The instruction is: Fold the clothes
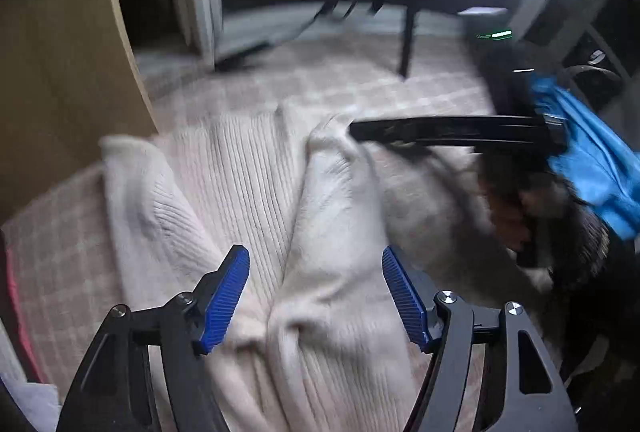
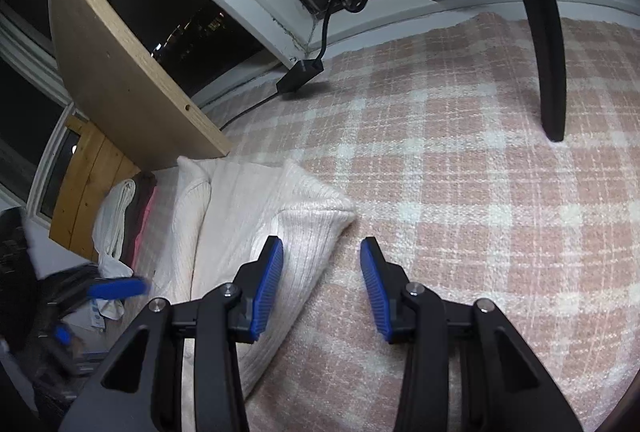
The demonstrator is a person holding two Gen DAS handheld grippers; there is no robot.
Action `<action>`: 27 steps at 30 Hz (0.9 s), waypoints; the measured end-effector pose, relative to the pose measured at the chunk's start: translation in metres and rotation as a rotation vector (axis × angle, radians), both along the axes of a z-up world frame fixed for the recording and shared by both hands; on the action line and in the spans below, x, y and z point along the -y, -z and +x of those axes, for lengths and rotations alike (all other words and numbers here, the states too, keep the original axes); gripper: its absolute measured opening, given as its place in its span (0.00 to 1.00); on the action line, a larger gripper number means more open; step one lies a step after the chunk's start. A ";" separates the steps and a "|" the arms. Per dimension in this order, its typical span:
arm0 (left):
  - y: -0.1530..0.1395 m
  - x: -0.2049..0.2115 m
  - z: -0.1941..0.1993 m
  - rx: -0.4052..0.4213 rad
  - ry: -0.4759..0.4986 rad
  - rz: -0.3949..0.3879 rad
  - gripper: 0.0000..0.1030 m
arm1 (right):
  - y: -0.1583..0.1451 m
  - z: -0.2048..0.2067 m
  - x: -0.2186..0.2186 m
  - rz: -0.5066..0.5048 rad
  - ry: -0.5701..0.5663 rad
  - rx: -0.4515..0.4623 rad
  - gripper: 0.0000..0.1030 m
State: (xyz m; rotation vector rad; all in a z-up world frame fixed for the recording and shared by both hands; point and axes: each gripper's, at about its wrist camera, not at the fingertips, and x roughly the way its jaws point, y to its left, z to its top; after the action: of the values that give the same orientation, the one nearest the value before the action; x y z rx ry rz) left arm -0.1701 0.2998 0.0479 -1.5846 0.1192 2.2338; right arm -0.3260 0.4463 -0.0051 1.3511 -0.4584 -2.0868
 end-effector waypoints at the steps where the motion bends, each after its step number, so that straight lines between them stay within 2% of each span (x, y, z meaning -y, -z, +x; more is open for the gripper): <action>1: 0.010 -0.001 -0.005 0.030 -0.001 -0.007 0.44 | 0.000 0.000 -0.001 -0.001 0.003 0.001 0.39; 2: 0.020 -0.003 -0.010 0.060 -0.002 -0.015 0.38 | 0.000 0.000 -0.002 -0.002 0.005 0.001 0.39; 3: 0.028 -0.004 -0.009 0.073 0.008 -0.019 0.25 | -0.001 0.001 -0.004 0.000 0.005 -0.003 0.39; 5: 0.028 0.000 0.000 0.030 0.010 0.013 0.13 | -0.001 0.001 -0.007 0.001 0.004 -0.005 0.39; 6: 0.025 0.003 0.003 0.013 0.002 0.028 0.10 | 0.000 0.001 -0.010 -0.014 0.007 0.000 0.39; 9: 0.013 0.020 0.016 -0.034 -0.069 0.069 0.09 | 0.003 -0.001 -0.018 -0.070 0.022 0.020 0.39; 11: 0.005 0.036 0.025 -0.080 -0.130 0.084 0.09 | 0.005 -0.001 -0.017 -0.096 0.005 0.024 0.46; 13: 0.016 0.046 0.020 -0.038 -0.151 0.123 0.09 | 0.003 0.000 -0.009 -0.099 -0.022 0.004 0.51; 17: 0.027 0.041 0.012 -0.007 -0.133 0.093 0.12 | 0.004 -0.001 0.014 -0.107 -0.076 -0.004 0.52; 18: 0.027 0.040 0.011 -0.008 -0.133 0.079 0.16 | 0.004 0.001 0.018 -0.101 -0.080 -0.021 0.50; 19: 0.025 0.042 0.012 0.002 -0.139 0.076 0.18 | 0.003 0.002 0.024 -0.060 -0.074 -0.053 0.41; 20: 0.022 0.046 0.013 0.013 -0.154 0.087 0.22 | 0.004 0.002 0.026 -0.011 -0.067 -0.054 0.08; 21: 0.014 0.053 0.018 0.011 -0.176 0.103 0.27 | 0.005 0.002 0.029 0.037 -0.060 -0.051 0.07; 24: -0.006 0.061 0.046 -0.057 -0.169 0.085 0.26 | -0.001 0.001 0.017 0.038 -0.018 -0.077 0.06; 27: 0.001 0.058 0.056 -0.053 -0.138 0.067 0.26 | 0.000 0.000 0.022 0.082 -0.042 -0.097 0.07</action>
State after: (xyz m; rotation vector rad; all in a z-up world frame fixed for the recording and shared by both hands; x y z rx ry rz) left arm -0.1140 0.2420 0.0466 -1.5421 -0.0512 2.3588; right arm -0.3257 0.4240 -0.0052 1.2879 -0.3041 -2.1461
